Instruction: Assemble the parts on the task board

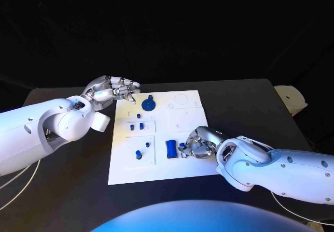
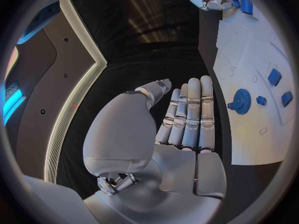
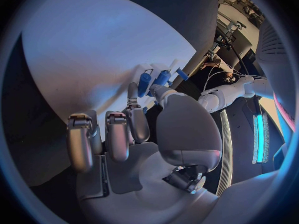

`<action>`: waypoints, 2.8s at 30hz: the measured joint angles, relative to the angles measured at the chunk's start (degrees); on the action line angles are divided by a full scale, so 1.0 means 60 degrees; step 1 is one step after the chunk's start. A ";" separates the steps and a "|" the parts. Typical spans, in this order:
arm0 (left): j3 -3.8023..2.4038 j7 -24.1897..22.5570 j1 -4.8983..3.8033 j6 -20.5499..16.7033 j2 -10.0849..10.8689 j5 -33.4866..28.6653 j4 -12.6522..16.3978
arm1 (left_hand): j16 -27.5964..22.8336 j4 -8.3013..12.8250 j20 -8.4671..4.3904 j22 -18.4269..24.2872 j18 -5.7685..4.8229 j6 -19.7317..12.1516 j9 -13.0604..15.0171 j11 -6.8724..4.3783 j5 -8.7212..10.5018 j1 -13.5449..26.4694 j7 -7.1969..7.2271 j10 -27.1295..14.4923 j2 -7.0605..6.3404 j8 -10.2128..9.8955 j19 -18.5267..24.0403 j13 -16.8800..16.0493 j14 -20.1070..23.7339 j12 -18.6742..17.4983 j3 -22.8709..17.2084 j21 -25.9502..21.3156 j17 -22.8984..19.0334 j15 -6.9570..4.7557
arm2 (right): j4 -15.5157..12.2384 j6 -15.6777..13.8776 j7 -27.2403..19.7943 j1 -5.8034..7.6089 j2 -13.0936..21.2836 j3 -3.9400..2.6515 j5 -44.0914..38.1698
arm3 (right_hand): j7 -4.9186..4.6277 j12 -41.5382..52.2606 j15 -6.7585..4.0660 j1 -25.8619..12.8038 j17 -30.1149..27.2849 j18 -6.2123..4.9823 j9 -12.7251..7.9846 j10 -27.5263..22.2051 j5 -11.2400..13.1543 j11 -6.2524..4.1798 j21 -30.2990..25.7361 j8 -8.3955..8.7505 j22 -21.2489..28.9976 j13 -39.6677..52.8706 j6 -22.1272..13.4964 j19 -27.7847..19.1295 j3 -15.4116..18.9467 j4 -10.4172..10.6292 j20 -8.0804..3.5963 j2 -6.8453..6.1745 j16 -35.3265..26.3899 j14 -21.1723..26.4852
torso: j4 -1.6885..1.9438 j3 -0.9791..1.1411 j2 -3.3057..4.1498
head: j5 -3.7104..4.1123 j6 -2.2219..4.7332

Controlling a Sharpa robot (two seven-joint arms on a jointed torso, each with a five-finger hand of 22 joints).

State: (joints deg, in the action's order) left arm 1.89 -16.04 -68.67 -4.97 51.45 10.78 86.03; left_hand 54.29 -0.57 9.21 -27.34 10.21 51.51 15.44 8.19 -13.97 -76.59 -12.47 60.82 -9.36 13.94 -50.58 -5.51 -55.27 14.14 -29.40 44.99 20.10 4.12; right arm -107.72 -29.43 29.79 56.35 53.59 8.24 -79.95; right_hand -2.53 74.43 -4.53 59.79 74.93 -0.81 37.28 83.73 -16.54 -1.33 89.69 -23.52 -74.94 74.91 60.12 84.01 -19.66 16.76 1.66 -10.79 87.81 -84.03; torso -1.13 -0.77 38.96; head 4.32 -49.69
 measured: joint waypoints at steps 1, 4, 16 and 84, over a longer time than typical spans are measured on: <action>0.0000 0.0002 0.0000 0.0003 0.0001 0.0000 -0.0003 | 0.0000 0.0000 0.0000 0.0000 -0.0001 0.0000 0.0000 0.0000 0.0000 0.0000 0.0000 0.0000 0.0000 0.0000 0.0000 0.0000 0.0000 0.0000 0.0000 0.0000 0.0000 0.0000 | -0.0011 0.0002 -0.0003 0.0000 0.0014 0.0000 -0.0002 | 0.0000 0.0000 0.0000 0.0000 0.0000 0.0000 0.0000 0.0000 0.0000 0.0000 0.0000 0.0000 0.0000 0.0000 0.0000 0.0000 0.0000 0.0000 0.0000 0.0000 0.0000 0.0000 | 0.0001 0.0000 0.0000 | 0.0001 -0.0003; 0.0000 0.0008 0.0000 0.0012 0.0003 0.0000 -0.0014 | 0.0022 -0.0022 0.0000 0.0000 -0.0001 0.0000 0.0000 0.0000 0.0000 0.0000 0.0000 0.0000 0.0000 0.0000 0.0000 0.0000 0.0000 0.0000 -0.0023 -0.0039 0.0000 0.0000 | -0.0033 0.0006 -0.0011 0.0000 0.0078 0.0000 -0.0006 | 0.0000 0.0000 0.0000 -0.0039 0.0000 0.0000 -0.0001 0.0000 -0.0037 0.0000 0.0000 0.0000 0.0000 -0.0001 0.0000 0.0000 0.0078 0.0025 0.0000 0.0039 0.0000 0.0000 | 0.0000 0.0000 -0.0001 | -0.0008 -0.0012; 0.0000 0.0045 0.0000 0.0068 -0.0029 0.0020 -0.0050 | 0.0038 -0.0092 0.0000 0.0036 0.0000 0.0000 -0.0007 0.0036 0.0000 0.0039 0.0000 -0.0036 0.0039 0.0000 0.0000 0.0000 0.0000 0.0000 -0.0015 -0.0082 -0.0001 0.0000 | -0.0215 0.0021 -0.0099 0.0002 0.0227 0.0000 0.0037 | 0.0000 0.0072 0.0001 -0.0327 -0.0001 0.0000 -0.0002 0.0000 -0.0037 0.0000 0.0000 -0.0028 0.0002 -0.0001 0.0000 0.0000 0.0291 0.0021 0.0000 0.0101 0.0021 0.0000 | -0.0008 0.0016 -0.0006 | -0.0035 0.0024; 0.0012 0.0107 0.0002 0.0097 -0.0038 0.0101 -0.0108 | 0.0038 -0.0144 0.0035 0.0074 0.0000 0.0000 -0.0004 0.0035 0.0000 0.0076 0.0000 -0.0034 -0.0001 0.0000 -0.0035 -0.0005 0.0000 0.0000 -0.0015 -0.0131 0.0012 0.0000 | -0.0289 0.0295 -0.0711 0.0049 0.0419 -0.0043 -0.0006 | 0.0028 0.0066 -0.0066 0.1640 0.0003 -0.0001 -0.0099 0.0033 0.1553 -0.0033 0.0000 -0.0069 0.0000 0.0001 0.0027 0.0000 0.0171 -0.0381 -0.0069 0.0200 0.0074 0.0000 | 0.0004 -0.0005 -0.0008 | -0.0008 0.0024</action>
State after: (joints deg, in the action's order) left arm 1.96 -15.39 -68.66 -4.39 51.22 11.39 85.38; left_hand 54.52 -1.43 9.42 -26.90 10.21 51.51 15.42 8.40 -13.97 -76.13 -12.46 60.62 -9.36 13.94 -50.78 -5.54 -55.27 14.14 -29.50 44.20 20.17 4.12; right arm -109.45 -27.66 25.53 56.65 56.10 7.98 -79.99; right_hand -2.36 74.83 -4.93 69.63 74.94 -0.82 36.69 83.93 -7.22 -1.53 89.69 -23.94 -74.94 74.92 60.28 84.01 -18.63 14.47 1.24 -9.58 88.25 -84.03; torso -1.10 -0.80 38.91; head 4.27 -49.55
